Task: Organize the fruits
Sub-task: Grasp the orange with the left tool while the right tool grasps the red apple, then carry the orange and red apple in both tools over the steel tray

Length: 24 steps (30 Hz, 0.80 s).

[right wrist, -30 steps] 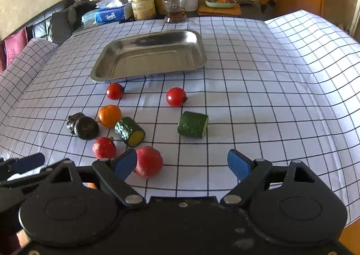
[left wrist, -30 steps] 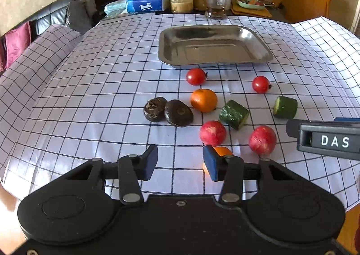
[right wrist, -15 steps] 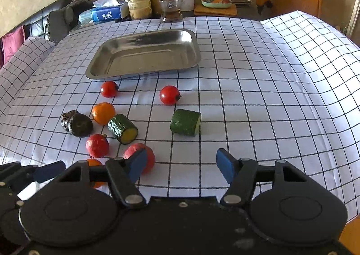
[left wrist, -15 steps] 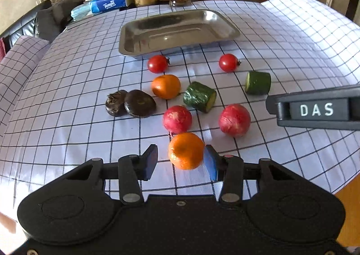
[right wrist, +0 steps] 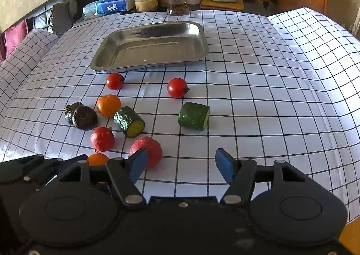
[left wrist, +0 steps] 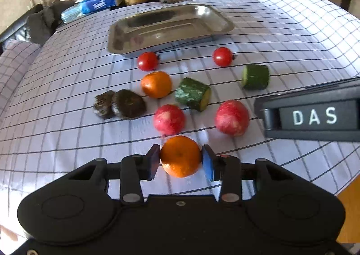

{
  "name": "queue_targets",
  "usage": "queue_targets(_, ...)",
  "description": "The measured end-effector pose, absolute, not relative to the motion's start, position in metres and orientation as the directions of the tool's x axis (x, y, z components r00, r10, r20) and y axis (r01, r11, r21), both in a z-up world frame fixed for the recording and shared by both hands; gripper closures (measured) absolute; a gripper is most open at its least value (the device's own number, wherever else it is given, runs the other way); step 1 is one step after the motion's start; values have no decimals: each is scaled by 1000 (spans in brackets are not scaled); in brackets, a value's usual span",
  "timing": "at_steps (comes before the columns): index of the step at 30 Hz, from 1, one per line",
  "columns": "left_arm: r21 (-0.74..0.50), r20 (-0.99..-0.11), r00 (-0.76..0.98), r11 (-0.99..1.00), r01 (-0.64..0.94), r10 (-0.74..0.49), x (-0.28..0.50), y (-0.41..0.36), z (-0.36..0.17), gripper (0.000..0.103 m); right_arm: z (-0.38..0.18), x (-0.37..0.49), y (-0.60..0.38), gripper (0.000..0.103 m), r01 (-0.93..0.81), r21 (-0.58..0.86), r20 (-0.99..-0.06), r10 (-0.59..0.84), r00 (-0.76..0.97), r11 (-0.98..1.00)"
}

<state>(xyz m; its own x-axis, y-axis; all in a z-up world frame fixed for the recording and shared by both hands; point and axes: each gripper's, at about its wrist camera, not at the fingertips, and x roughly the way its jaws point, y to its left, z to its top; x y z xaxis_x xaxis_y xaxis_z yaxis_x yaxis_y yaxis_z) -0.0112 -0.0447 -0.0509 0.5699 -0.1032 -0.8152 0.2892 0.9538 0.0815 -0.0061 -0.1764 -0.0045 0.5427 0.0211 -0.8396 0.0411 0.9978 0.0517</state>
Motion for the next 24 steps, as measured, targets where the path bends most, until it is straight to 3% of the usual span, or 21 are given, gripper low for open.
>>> queue_targets(15, 66, -809, 586, 985, 159, -41, -1, -7, -52, 54, -17, 8, -151, 36, -47, 71, -845, 85, 528, 996)
queue_targets(17, 74, -806, 591, 984, 162, -36, -2, -8, -52, 54, -16, 8, -150, 50, -65, 83, -830, 106, 548, 994)
queue_targets(19, 71, -805, 592, 985, 160, -38, -1, -7, -52, 54, -15, 10, -150, 81, -85, 108, -820, 137, 556, 991)
queue_targets(23, 65, -810, 585, 985, 162, -43, 2, -6, -52, 54, -19, 15, -153, 81, -52, 105, -836, 117, 537, 993)
queue_targets(24, 66, -812, 583, 985, 162, -42, 3, -6, -53, 54, -19, 16, -154, 76, -53, 102, -834, 115, 539, 993)
